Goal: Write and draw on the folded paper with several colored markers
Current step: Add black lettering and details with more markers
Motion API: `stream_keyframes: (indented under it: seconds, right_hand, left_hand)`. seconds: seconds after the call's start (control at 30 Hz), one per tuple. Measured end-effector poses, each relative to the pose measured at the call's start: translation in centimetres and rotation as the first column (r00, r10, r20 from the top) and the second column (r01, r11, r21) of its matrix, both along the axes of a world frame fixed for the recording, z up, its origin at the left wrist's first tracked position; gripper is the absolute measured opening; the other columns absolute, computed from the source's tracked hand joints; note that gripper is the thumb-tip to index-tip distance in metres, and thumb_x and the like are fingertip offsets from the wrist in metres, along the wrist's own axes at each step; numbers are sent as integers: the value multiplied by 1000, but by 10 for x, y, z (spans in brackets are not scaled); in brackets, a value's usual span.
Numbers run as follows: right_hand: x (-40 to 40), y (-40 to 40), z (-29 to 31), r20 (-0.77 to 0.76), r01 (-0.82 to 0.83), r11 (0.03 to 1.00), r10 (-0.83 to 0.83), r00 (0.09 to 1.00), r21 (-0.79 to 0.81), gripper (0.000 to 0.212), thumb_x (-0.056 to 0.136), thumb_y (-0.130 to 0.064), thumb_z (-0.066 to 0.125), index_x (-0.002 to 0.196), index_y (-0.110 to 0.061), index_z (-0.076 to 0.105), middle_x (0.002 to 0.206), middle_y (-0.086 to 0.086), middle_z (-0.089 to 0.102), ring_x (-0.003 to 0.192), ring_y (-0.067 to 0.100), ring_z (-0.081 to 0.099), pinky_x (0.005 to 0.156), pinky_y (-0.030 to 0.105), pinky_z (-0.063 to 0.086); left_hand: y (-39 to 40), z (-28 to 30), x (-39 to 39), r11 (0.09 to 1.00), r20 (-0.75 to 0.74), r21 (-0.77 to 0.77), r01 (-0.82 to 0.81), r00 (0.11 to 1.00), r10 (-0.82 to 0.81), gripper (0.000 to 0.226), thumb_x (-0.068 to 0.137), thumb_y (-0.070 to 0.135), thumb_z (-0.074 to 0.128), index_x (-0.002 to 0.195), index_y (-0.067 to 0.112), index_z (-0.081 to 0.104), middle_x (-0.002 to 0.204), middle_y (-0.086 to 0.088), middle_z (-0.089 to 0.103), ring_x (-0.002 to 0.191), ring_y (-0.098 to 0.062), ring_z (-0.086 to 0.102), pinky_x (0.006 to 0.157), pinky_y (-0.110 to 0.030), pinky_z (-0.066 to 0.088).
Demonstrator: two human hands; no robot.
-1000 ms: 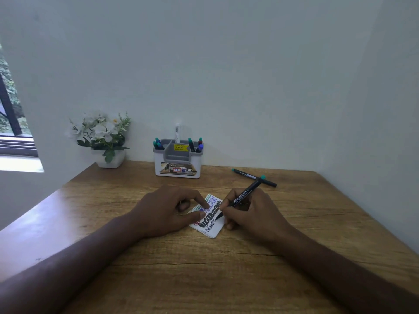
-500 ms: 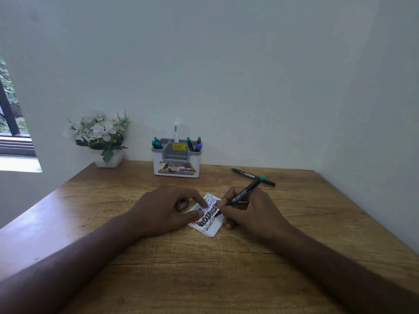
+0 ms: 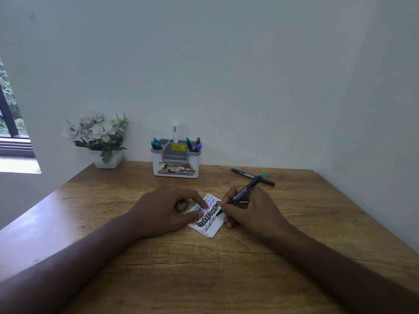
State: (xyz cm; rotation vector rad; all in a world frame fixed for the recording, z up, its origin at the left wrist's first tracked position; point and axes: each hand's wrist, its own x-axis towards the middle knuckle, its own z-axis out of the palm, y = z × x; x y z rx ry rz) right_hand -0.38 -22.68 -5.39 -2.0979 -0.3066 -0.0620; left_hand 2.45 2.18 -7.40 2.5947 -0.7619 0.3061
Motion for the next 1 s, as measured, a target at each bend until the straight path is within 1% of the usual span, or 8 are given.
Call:
stream_keyframes:
  seconds: [0.23,0.37,0.47,0.53,0.6,0.77,0.93,1.0]
  right_hand:
    - [1,0,0,3,-5,1000,5,1000,-1,3,93,-18,73,90,-17,72,73,2,79,63,14,76,72,31,66]
    - [5,-6,4,14,19,928,-26,1000,372,4,91,-3,73,94,-5,74,80,13,79,72,23,77,77,39,66]
    - [9,-10,6,14,52,841,-71,997,539,10,88,5,75,96,1,73,87,17,79,77,23,78,77,34,65]
    - [12,-10,4,-10,69,815,-77,997,576,8,88,8,71,93,3,72,88,19,79,80,27,78,83,40,65]
    - [14,-10,2,-23,79,798,-81,996,598,10,92,5,66,90,1,75,89,20,79,83,32,78,86,46,63]
    - [6,-6,8,13,34,780,-54,998,625,24,101,-2,57,91,4,77,95,12,81,87,32,79,79,38,66]
    - [-1,-8,11,180,-26,827,-92,979,562,10,95,-2,68,97,-3,77,84,11,81,78,25,79,76,36,67]
    - [-2,-9,10,207,-40,837,-88,974,546,6,94,-5,70,96,-4,76,81,12,80,77,24,79,74,32,66]
  left_hand:
    - [-2,1,-2,1000,-5,0,0,1000,0,29,90,71,58,115,59,64,75,9,62,74,-12,59,60,-43,50]
    - [-1,3,-5,1000,1,-2,-15,1000,15,34,92,66,61,125,58,58,89,19,63,82,-7,59,65,-35,51]
    - [-3,6,-9,991,-4,-134,6,1000,-7,37,101,31,62,133,45,48,97,17,56,91,-7,56,74,-23,47]
    - [-5,9,-13,981,8,-190,33,999,-32,42,100,5,53,132,31,47,100,13,53,93,-10,54,76,-16,43]
    - [-9,12,-15,982,36,-185,36,999,-30,44,100,-4,46,132,26,47,104,11,54,97,-11,54,79,-14,43]
    - [-18,16,-16,983,-52,-177,39,997,-49,47,109,6,42,147,31,31,109,16,61,97,4,57,77,-10,43]
    - [-18,17,-16,979,-19,-202,5,1000,-9,52,107,19,51,146,46,28,105,36,61,102,13,58,80,-1,40]
    - [-17,16,-15,986,-2,-164,-24,1000,24,52,107,24,52,147,49,30,119,29,61,105,11,53,80,1,38]
